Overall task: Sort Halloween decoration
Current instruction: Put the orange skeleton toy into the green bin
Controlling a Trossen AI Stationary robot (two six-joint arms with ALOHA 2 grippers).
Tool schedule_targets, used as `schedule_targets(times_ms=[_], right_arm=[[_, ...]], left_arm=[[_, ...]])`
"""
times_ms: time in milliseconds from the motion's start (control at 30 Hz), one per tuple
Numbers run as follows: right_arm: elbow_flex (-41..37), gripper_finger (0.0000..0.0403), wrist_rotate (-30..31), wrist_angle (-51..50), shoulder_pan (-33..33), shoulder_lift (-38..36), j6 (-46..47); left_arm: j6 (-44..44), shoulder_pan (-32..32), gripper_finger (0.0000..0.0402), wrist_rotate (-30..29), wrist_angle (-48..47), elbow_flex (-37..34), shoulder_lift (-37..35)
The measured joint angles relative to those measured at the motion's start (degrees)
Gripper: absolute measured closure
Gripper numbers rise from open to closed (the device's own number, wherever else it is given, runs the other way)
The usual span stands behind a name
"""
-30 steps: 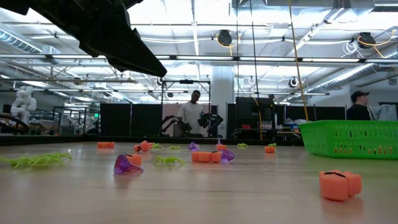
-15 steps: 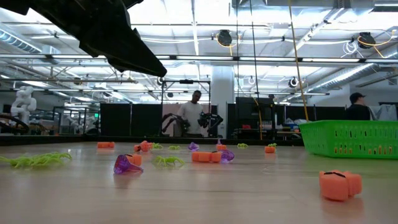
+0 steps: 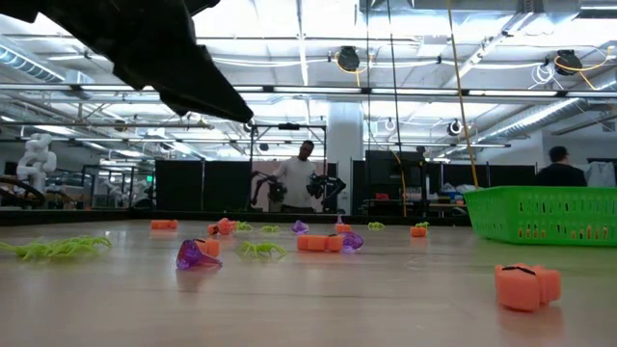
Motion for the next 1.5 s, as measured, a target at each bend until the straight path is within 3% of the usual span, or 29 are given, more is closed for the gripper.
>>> schedule_targets(times_ms=[267,500,767,1000,1267,1500], right_arm=[[0.0,0.0302,23.9,9.3,0.0,1.0,-12.6],[0.0,0.0302,32.7,24.3,-0.4,3.1,-30.7],[0.0,0.0302,32.9,28.8,-2.5,4.6,-35.3],[0.0,0.0302,32.7,28.9,-4.0,4.6,-34.9],[0.0,0.0302,30.7,32.0,-6.2,4.9,-36.2],[0.0,0.0302,28.1,35.8,-7.7,6.0,-37.8]], left_arm=[[10.3,-2.3,0.0285,8.8,-2.1,0.0,0.7],[11.7,-2.3,0.0285,14.7,-6.4,0.6,0.7],[16.7,-2.2,0.0285,13.8,-8.7,2.6,0.6],[17.9,-1.2,0.0285,15.9,-19.5,6.4,0.6],[16.4,-0.8,0.0285,16.5,-19.0,8.2,3.8],[16.5,-1.5,0.0285,12.0,-18.4,10.3,9.2]])
